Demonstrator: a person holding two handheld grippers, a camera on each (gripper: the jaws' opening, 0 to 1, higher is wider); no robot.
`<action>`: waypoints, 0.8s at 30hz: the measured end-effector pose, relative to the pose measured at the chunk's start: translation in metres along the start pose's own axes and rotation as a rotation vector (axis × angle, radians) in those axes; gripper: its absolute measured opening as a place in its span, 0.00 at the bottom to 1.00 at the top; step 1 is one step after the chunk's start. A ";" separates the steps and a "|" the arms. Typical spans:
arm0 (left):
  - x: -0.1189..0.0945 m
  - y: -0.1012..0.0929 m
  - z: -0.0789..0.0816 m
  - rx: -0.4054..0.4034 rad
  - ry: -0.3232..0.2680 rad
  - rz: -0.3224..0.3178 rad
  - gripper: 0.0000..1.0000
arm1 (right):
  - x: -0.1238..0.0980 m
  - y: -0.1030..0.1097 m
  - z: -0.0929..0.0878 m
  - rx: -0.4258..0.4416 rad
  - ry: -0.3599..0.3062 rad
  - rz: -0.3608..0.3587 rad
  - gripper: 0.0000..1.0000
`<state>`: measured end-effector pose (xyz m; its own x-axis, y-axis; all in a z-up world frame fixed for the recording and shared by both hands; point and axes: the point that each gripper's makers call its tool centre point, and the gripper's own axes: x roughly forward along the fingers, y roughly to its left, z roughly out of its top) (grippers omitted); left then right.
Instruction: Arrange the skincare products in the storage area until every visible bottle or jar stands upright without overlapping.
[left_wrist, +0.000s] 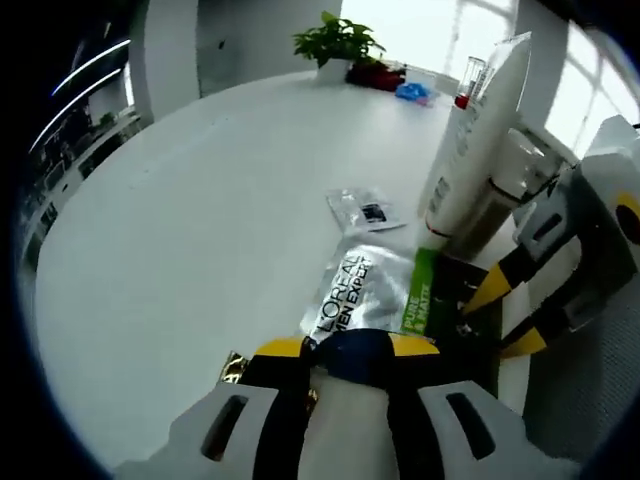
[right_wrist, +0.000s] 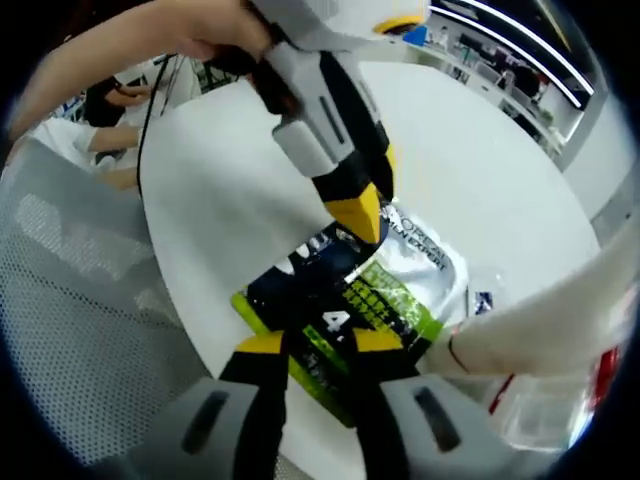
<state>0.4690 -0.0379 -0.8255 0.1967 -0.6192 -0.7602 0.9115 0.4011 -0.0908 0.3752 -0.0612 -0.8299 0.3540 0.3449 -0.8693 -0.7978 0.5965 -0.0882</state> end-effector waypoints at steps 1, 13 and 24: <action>0.000 0.000 0.000 0.000 0.001 0.001 0.26 | 0.000 0.000 0.000 -0.001 0.000 0.000 0.25; -0.001 -0.001 0.000 0.045 -0.014 0.029 0.27 | 0.000 0.000 0.000 0.001 -0.009 0.003 0.25; -0.024 -0.015 -0.002 0.008 -0.038 0.047 0.31 | 0.000 0.000 0.000 -0.009 -0.010 0.001 0.25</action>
<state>0.4498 -0.0276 -0.8070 0.2532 -0.6249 -0.7385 0.9037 0.4253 -0.0500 0.3748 -0.0611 -0.8297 0.3581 0.3528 -0.8645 -0.8024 0.5898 -0.0917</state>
